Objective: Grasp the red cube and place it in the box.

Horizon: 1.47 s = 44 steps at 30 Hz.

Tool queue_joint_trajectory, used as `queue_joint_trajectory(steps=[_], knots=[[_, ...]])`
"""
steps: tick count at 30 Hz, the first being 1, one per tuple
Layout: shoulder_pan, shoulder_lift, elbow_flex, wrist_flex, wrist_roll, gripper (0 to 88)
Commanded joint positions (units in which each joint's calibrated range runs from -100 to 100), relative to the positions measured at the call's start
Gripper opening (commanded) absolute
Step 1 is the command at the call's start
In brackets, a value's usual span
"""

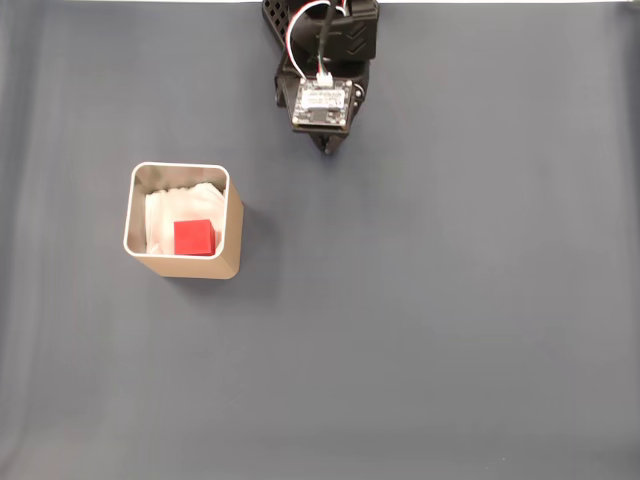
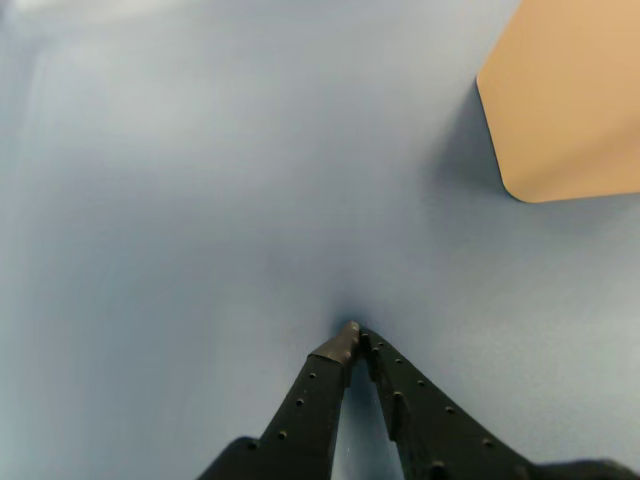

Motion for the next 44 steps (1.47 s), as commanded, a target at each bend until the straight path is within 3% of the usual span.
queue_joint_trajectory(steps=[1,44], knots=[[-0.2,-1.6,0.7,4.4,0.0,0.2],[0.1,-1.7,0.7,6.1,0.6,0.8]])
